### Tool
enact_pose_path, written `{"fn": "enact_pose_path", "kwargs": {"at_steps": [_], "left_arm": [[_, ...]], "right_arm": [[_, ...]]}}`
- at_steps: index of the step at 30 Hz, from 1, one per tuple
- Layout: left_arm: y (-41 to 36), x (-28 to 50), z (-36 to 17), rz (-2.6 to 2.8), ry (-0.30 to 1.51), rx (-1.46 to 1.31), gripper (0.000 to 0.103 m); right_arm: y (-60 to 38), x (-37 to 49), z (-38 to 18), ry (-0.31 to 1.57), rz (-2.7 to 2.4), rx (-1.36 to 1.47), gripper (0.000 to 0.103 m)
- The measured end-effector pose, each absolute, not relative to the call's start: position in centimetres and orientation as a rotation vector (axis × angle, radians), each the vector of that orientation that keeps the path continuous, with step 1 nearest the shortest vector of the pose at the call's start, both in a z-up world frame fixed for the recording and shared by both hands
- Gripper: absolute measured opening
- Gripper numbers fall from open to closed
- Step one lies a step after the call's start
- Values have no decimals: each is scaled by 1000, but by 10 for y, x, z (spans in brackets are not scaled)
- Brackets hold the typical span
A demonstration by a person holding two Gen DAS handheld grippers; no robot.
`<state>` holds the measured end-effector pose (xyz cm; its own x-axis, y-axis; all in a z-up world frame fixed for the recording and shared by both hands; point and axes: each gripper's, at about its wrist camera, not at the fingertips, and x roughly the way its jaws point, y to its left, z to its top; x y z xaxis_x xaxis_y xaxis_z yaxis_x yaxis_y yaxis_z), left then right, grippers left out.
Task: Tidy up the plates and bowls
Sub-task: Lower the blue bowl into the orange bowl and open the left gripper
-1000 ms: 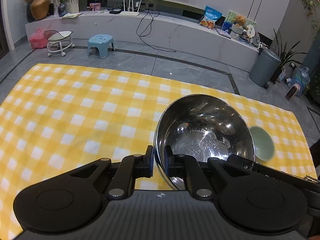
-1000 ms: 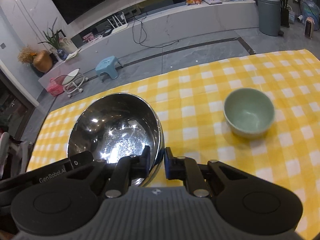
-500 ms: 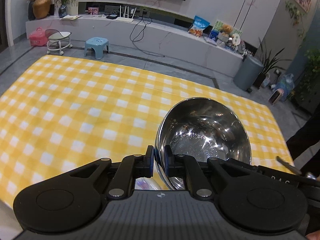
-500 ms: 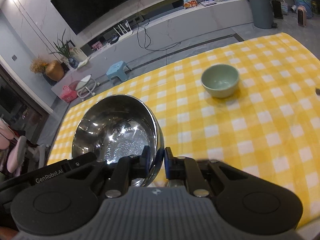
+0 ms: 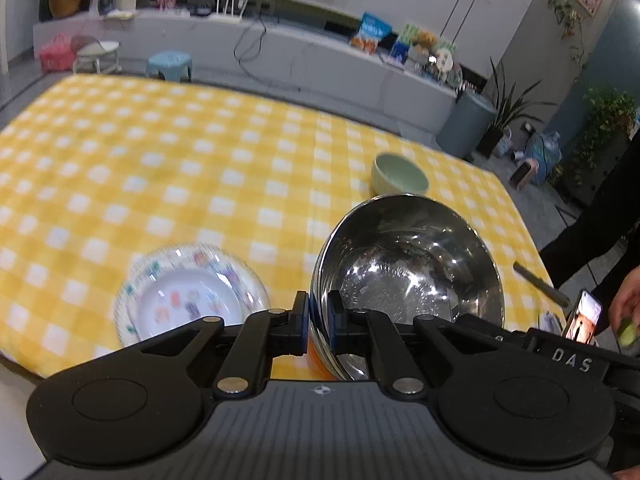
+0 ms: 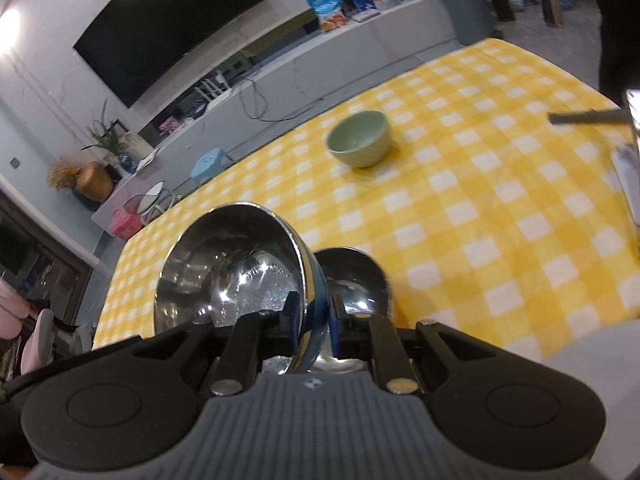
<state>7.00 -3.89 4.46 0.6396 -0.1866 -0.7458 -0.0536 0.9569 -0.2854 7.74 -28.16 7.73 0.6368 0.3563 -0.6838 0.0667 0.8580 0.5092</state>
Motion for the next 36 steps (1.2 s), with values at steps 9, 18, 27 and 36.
{"fn": "enact_pose_path", "kwargs": {"at_steps": [9,18,27,36], "left_arm": [[-48,89,26,-76,952,-329,9],[-58,90,10,-81,993,-298,10],[-61,93,11,-62,995,-267,14],[-56,91,13,-64,976,-277,14]], "right_arm": [[-293,95,59,899,132,534,13],[-295,101,41,919,106,502,11],[-283,105,39,916,92,411,8],[-286,104,39,908,102,418,13]]}}
